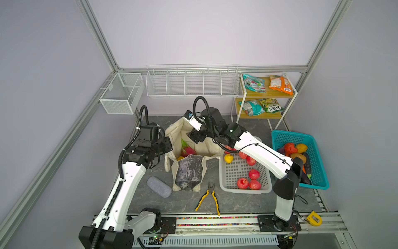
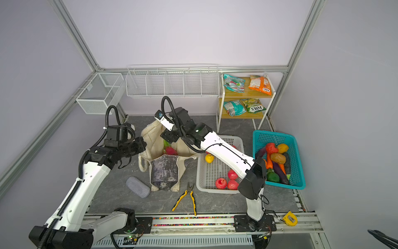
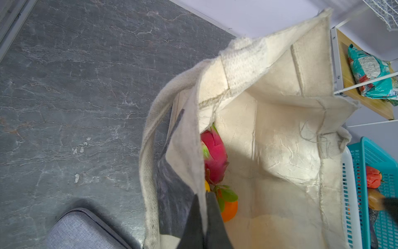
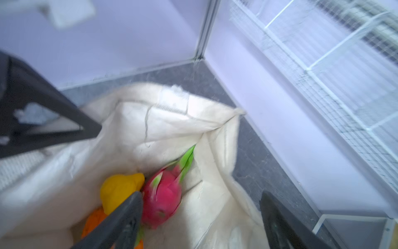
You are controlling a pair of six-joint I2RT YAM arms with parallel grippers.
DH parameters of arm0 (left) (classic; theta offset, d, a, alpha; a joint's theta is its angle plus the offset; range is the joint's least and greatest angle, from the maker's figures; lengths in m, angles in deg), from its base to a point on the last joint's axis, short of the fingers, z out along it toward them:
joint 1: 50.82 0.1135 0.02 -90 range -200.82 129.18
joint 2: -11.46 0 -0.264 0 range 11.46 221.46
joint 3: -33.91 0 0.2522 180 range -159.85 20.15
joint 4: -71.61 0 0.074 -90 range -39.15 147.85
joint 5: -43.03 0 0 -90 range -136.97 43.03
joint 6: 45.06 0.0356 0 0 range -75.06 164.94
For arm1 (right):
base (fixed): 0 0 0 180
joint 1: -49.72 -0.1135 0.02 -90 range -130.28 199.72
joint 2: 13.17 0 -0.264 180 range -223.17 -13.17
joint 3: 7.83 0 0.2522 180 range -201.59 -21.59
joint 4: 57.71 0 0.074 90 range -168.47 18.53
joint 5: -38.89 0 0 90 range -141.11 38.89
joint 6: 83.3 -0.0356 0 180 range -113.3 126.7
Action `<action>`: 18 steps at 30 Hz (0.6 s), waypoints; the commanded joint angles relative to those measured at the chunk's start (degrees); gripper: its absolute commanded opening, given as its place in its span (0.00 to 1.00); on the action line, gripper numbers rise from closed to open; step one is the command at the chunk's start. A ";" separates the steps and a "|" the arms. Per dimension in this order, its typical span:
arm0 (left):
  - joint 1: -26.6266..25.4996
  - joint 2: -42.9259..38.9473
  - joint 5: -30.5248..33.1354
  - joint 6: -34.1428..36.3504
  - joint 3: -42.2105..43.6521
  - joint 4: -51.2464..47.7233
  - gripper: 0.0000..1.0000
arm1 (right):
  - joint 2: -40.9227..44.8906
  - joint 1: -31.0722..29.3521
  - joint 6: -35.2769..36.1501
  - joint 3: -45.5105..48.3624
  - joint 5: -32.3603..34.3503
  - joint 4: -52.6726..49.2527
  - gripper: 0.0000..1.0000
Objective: Place the food into the grocery bag and tie it
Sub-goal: 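Raise the right gripper out of the bag back toward the white basket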
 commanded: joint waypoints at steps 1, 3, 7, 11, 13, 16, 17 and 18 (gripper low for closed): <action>0.12 -0.88 0.42 0.81 0.73 0.56 0.00 | 4.19 0.48 -7.40 1.29 8.16 5.24 0.88; 0.12 -0.96 0.33 0.74 0.96 0.52 0.00 | 5.61 0.77 -8.46 1.68 9.96 5.43 0.88; 0.12 -0.99 0.16 0.59 1.29 0.60 0.00 | 9.25 1.08 -9.70 6.05 13.80 8.44 0.88; 0.12 -1.06 0.07 0.46 1.30 0.53 0.00 | 14.29 1.10 -12.84 13.88 19.31 12.19 0.88; 0.12 -1.06 0.07 0.44 1.43 0.43 0.00 | 17.48 1.20 -15.23 18.94 23.46 14.54 0.88; 0.12 -1.15 0.11 0.46 1.63 0.17 0.00 | 21.81 1.77 -19.70 24.97 26.99 15.32 0.88; 0.12 -1.15 0.07 0.42 1.69 0.18 0.00 | 22.79 1.95 -20.79 26.33 27.44 14.82 0.88; 0.12 -1.14 -0.02 0.46 1.81 0.16 0.00 | 23.80 2.12 -22.14 27.61 28.20 13.90 0.88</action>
